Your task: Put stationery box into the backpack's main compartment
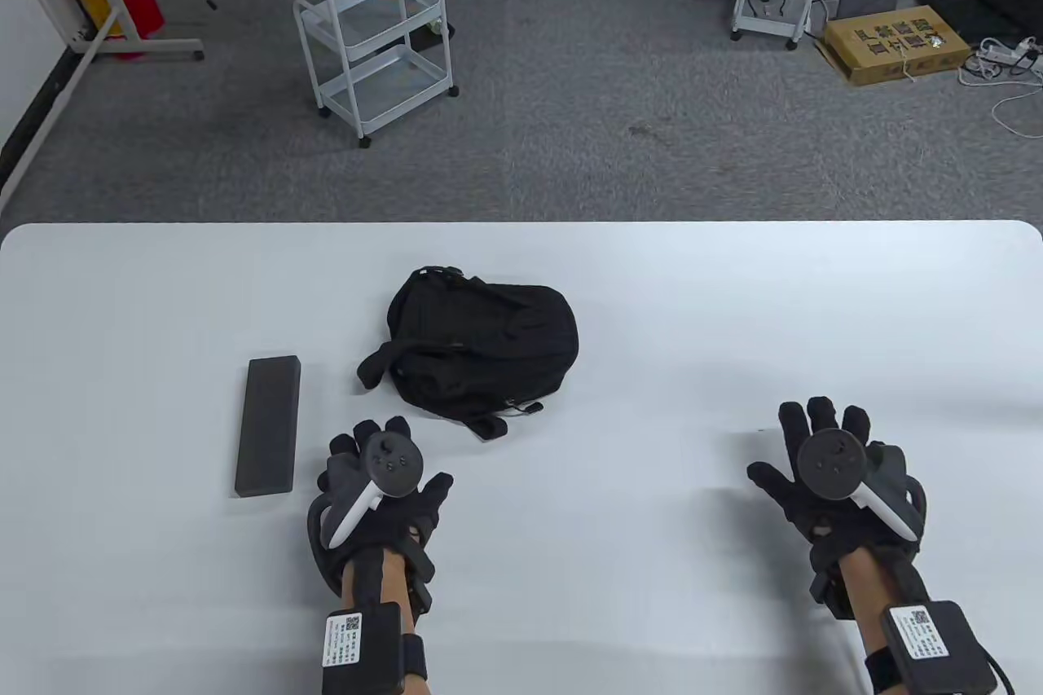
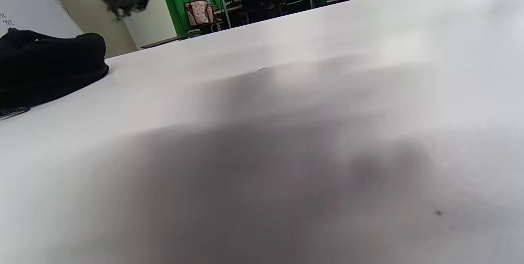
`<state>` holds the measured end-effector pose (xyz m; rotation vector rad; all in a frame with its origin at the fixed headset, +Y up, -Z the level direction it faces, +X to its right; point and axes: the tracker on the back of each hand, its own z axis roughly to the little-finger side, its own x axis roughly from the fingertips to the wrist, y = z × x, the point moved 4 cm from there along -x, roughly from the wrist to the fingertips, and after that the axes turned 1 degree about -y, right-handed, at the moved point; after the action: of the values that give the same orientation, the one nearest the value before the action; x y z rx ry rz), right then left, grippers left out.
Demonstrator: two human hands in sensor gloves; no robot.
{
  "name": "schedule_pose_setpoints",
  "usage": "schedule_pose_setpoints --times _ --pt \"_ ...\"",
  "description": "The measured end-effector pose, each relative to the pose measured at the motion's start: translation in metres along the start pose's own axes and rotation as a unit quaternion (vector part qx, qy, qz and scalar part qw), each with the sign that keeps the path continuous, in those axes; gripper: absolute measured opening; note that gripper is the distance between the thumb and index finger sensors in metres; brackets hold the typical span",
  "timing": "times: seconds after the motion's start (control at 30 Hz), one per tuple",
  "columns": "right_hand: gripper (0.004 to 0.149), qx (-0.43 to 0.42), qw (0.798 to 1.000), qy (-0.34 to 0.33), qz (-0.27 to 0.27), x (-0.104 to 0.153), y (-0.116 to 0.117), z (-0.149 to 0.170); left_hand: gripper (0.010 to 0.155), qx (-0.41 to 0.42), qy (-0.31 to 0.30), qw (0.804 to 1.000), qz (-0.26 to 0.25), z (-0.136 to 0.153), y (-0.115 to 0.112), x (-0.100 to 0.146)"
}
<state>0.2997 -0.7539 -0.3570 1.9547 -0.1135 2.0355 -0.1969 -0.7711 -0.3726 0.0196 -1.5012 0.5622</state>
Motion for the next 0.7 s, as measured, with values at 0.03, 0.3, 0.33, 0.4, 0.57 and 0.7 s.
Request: schedule_pose_setpoints --times 0.03,0.3,0.33,0.4,0.57,0.7 --pt "0.09 0.001 1.0 0.002 -0.001 -0.0001 0.0 0.0002 0.09 0.0 0.001 1.0 0.001 0.0003 -0.0003 -0.0001" --pt "0.089 0.0 1.0 0.001 0.004 0.0019 -0.0011 0.0003 0.089 -0.001 -0.004 1.0 -0.006 -0.0004 -0.0002 0.0005" --pt "0.089 0.001 1.0 0.0 0.004 0.0019 -0.0009 -0.0004 0.09 -0.002 -0.005 1.0 -0.007 -0.0006 -0.0003 0.0007" --pt "0.089 0.005 1.0 -0.002 0.004 0.0024 -0.0004 -0.0021 0.089 -0.003 -0.007 1.0 -0.009 -0.0014 -0.0003 0.0014" --pt "0.089 0.006 1.0 -0.005 0.005 0.0025 -0.0006 -0.0038 0.089 -0.006 -0.01 1.0 -0.009 -0.0031 -0.0008 0.0009" --pt "0.089 0.009 1.0 -0.002 0.003 0.0026 -0.001 -0.0032 0.089 -0.01 -0.013 1.0 -0.014 -0.0064 0.0005 0.0"
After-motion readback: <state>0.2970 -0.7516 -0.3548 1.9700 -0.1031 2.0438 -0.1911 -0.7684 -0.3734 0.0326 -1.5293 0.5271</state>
